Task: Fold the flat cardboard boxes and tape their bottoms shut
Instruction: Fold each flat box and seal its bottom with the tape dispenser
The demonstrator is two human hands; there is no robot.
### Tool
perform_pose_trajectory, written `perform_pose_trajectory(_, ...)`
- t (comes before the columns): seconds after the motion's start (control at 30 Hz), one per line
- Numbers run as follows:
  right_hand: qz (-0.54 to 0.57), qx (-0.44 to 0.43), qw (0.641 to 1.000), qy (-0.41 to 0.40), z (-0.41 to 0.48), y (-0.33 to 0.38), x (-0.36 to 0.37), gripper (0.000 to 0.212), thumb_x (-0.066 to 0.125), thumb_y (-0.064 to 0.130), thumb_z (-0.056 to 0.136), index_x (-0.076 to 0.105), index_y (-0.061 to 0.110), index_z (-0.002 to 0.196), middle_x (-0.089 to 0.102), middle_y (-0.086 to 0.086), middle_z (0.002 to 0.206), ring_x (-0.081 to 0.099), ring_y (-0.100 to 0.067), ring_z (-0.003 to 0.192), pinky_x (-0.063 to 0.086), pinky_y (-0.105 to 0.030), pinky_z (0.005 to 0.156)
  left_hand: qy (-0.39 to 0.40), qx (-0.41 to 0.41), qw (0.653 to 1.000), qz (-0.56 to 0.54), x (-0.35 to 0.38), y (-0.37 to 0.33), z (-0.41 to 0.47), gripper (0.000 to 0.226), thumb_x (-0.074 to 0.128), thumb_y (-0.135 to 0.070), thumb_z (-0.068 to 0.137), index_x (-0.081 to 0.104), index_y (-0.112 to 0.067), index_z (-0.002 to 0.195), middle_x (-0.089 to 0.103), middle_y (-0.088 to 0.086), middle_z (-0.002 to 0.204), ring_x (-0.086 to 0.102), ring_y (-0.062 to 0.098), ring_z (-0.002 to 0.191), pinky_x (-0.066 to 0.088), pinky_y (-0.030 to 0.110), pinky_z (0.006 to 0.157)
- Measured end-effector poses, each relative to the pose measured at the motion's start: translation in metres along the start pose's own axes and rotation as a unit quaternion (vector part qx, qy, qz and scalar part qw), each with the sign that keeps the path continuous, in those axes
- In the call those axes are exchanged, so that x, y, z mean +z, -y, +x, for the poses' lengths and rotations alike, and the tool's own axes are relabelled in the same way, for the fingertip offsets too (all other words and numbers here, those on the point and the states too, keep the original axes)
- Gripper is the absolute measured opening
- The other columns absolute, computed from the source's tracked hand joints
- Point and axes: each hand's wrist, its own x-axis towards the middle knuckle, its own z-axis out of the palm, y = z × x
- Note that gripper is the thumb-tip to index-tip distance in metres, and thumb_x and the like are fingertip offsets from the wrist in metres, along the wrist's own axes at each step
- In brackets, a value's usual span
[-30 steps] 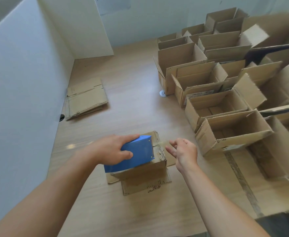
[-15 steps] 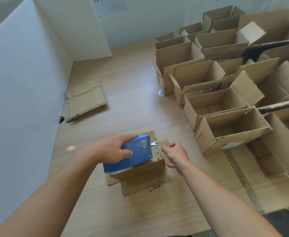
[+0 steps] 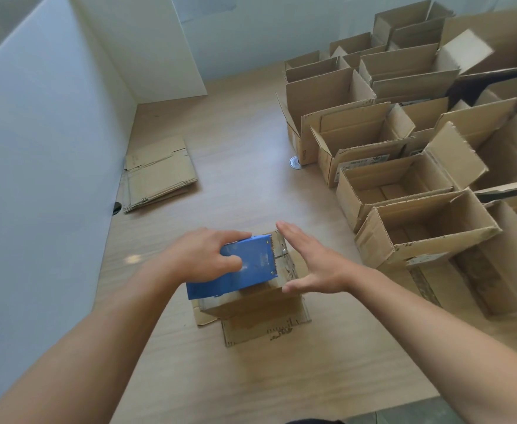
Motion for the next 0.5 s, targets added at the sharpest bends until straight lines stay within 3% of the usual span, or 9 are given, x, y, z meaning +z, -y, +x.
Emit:
perform_pose_trajectory(0.07, 0.027, 0.022, 0.997, -0.071, 0.004, -0.001, 0.006, 0.109, 0.082, 0.041, 0.078, 0.01, 0.022, 0.158, 0.006, 0.01, 0.164, 0.01, -0.004, 0.149, 0.023, -0.024, 0.12, -0.004, -0.005, 1.0, -0.009, 0.0, 0.002, 0.002, 0.073, 0.04, -0.049, 0.064, 0.042, -0.056, 0.138, 0.059, -0.007, 0.104, 0.054, 0.017, 0.092, 0.043, 0.03, 0.07)
perform_pose_trajectory(0.13, 0.116, 0.076, 0.978, -0.154, -0.002, 0.0, 0.024, 0.094, 0.079, 0.034, 0.082, 0.024, 0.018, 0.156, 0.029, 0.001, 0.159, 0.036, -0.007, 0.139, 0.041, -0.029, 0.11, -0.008, -0.007, 1.0, -0.011, -0.001, 0.002, 0.005, 0.074, 0.04, -0.048, 0.064, 0.043, -0.055, 0.137, 0.059, -0.007, 0.107, 0.055, 0.017, 0.094, 0.044, 0.029, 0.07)
perform_pose_trajectory(0.23, 0.15, 0.107, 0.963, -0.195, -0.017, 0.008, 0.062, 0.072, 0.068, 0.033, 0.092, 0.033, 0.02, 0.154, 0.046, 0.004, 0.15, 0.045, -0.008, 0.135, 0.038, -0.031, 0.112, -0.013, -0.001, 1.0, -0.012, 0.002, 0.003, 0.008, 0.074, 0.04, -0.048, 0.064, 0.044, -0.054, 0.138, 0.059, -0.008, 0.106, 0.055, 0.018, 0.094, 0.042, 0.029, 0.07)
perform_pose_trajectory(0.4, 0.232, 0.146, 0.924, -0.266, -0.018, 0.017, 0.077, 0.058, 0.07, 0.03, 0.091, 0.048, 0.029, 0.145, 0.056, 0.02, 0.133, 0.049, 0.011, 0.121, 0.034, -0.002, 0.097, -0.011, -0.009, 1.0, -0.019, 0.004, 0.007, 0.012, 0.069, 0.045, -0.048, 0.069, 0.042, -0.055, 0.138, 0.061, -0.007, 0.11, 0.055, 0.018, 0.093, 0.039, 0.025, 0.064)
perform_pose_trajectory(0.5, 0.222, 0.133, 0.924, -0.281, -0.016, 0.012, 0.077, 0.055, 0.072, 0.03, 0.09, 0.053, 0.027, 0.141, 0.054, 0.024, 0.131, 0.045, 0.021, 0.117, 0.034, -0.004, 0.099, -0.009, -0.01, 1.0, -0.014, 0.003, 0.006, 0.013, 0.071, 0.043, -0.049, 0.068, 0.041, -0.056, 0.138, 0.06, -0.007, 0.112, 0.054, 0.017, 0.093, 0.04, 0.026, 0.064)
